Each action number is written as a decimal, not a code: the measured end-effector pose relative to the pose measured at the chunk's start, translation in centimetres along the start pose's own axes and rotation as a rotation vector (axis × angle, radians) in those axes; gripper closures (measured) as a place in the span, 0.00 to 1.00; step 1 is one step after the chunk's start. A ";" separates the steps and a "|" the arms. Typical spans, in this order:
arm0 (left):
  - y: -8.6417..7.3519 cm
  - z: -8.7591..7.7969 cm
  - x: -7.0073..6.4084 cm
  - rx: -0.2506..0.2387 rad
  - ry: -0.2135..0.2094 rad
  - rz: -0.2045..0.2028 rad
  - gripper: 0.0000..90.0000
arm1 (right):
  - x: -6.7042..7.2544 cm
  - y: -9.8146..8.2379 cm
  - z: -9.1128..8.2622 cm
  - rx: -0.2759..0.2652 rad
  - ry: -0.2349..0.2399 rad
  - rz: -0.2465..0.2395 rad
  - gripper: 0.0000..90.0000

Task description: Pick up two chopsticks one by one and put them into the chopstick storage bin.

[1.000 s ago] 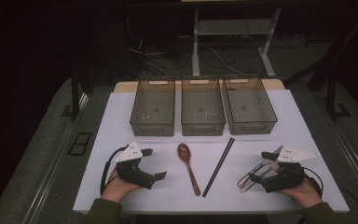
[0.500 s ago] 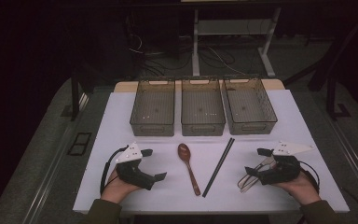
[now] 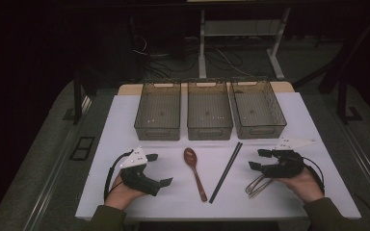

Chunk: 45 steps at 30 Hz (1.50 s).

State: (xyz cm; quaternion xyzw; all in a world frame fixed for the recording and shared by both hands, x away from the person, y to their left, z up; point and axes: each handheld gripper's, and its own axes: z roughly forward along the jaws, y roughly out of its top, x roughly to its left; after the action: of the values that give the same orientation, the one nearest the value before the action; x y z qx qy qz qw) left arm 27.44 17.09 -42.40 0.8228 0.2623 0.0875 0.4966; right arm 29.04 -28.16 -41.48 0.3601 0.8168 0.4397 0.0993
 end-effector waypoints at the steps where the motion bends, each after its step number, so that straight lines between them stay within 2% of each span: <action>1: 0.0 0.0 0.0 -0.004 0.000 -0.003 0.00 | -0.1 0.2 0.2 0.007 -0.002 0.003 0.45; 8: 0.0 0.1 0.0 -0.004 0.001 -0.001 0.00 | -0.7 1.3 1.7 0.033 -0.003 0.020 0.62; 9: 0.0 0.1 0.0 -0.002 0.000 0.002 0.00 | -0.7 1.3 1.7 0.033 -0.003 0.020 0.62; 12: 0.0 0.1 0.0 -0.002 -0.003 -0.005 0.00 | -1.3 1.9 2.6 0.045 -0.011 0.021 0.71; 27: 0.0 0.0 0.0 -0.004 -0.001 -0.005 0.00 | -2.1 3.5 5.8 0.081 -0.035 0.017 0.95; 34: 0.0 0.1 0.0 -0.003 -0.001 -0.005 0.00 | -2.5 4.2 7.2 0.086 -0.051 0.014 0.99; 45: -0.1 0.1 0.0 -0.001 -0.003 -0.002 0.00 | -3.2 4.3 9.5 0.137 -0.101 0.004 0.99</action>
State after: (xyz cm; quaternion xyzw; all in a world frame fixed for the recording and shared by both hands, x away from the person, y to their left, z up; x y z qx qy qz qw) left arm 27.46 17.07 -42.49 0.8224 0.2624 0.0860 0.4974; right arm 38.07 -22.66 -44.27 0.3893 0.8382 0.3643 0.1147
